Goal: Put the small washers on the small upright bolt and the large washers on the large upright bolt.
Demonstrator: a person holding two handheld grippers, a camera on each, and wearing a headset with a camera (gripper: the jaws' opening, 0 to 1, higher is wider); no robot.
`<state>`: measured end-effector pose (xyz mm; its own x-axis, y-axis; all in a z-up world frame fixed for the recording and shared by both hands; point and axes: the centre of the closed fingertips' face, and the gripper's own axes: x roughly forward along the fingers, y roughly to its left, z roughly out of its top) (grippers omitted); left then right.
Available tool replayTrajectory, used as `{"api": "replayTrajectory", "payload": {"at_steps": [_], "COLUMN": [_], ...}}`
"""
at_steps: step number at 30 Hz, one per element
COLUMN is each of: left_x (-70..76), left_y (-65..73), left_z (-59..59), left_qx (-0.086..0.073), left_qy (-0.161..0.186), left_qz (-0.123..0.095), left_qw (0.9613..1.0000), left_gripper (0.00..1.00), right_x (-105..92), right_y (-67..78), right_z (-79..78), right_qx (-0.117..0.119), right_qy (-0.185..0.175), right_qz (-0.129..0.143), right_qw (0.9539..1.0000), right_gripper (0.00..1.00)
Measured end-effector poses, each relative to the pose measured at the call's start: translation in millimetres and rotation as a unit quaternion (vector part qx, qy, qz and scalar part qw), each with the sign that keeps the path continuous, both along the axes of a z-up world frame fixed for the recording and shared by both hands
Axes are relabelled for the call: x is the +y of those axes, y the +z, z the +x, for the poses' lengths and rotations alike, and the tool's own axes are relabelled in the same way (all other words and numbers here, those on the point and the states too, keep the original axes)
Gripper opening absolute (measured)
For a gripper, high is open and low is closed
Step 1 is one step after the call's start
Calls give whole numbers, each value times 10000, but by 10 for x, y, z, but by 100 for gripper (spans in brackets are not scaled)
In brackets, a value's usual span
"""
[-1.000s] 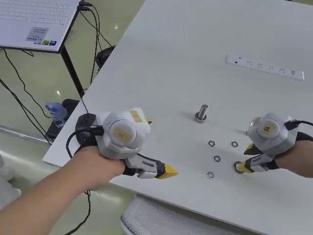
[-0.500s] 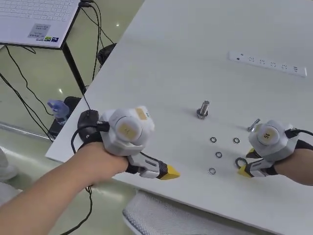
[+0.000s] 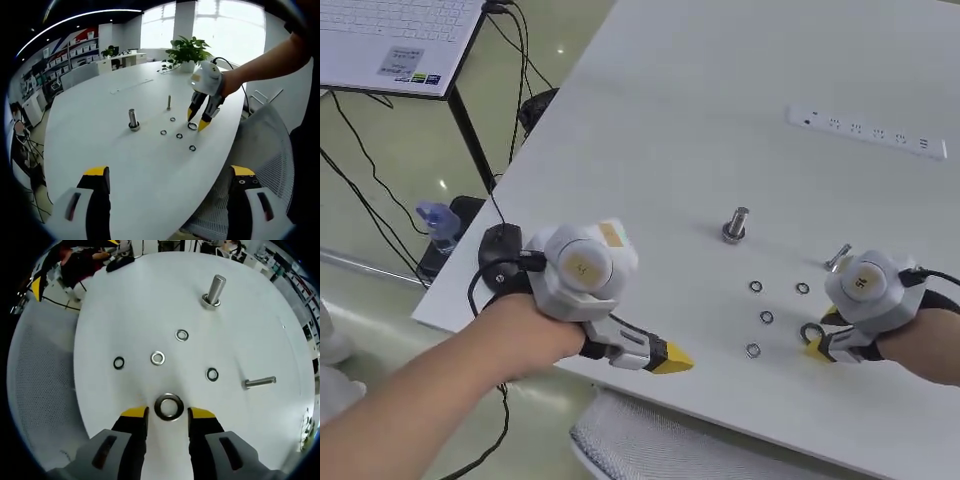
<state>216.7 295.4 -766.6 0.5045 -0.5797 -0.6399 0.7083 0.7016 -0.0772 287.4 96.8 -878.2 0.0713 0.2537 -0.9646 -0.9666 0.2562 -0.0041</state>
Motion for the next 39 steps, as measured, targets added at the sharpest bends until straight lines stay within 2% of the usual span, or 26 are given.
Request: {"api": "replayTrajectory", "payload": {"at_steps": [5, 14, 16, 22, 26, 31, 34, 36, 39], "left_x": [3, -23, -34, -43, -56, -66, -80, -78, -92], "left_y": [-4, 11, 21, 3, -27, -18, -38, -46, -42], "left_z": [-15, -15, -11, -29, -59, -48, -66, -66, -63], "left_qx": [0, -17, -61, -11, 90, 73, 156, 134, 124], "left_qy": [-6, -11, -40, -79, -101, -58, -86, -111, -97], "left_qz": [16, -25, -30, 12, -4, -60, -80, -30, -72], "left_qw": [10000, 10000, 10000, 10000, 9999, 9999, 9998, 9998, 9999], "left_gripper": [99, 99, 99, 100, 100, 100, 100, 100, 100], "right_x": [30, 34, 31, 21, 21, -26, -43, -33, -2], "right_y": [-16, -22, -15, 2, 12, 31, 85, 159, 267], "right_z": [3, 21, 24, 18, 11, 22, 42, 30, 26], "right_qx": [-3, 73, 96, 117, 128, 190, 162, 164, 146], "right_qy": [-35, -166, -133, -263, -294, -347, -369, -385, -355], "right_qz": [-90, -349, -394, -223, -148, -172, -140, -111, -82], "right_qw": [10000, 9992, 9991, 9993, 9994, 9991, 9991, 9991, 9992], "right_gripper": [25, 23, 22, 21, 21, 21, 21, 21, 21]}}
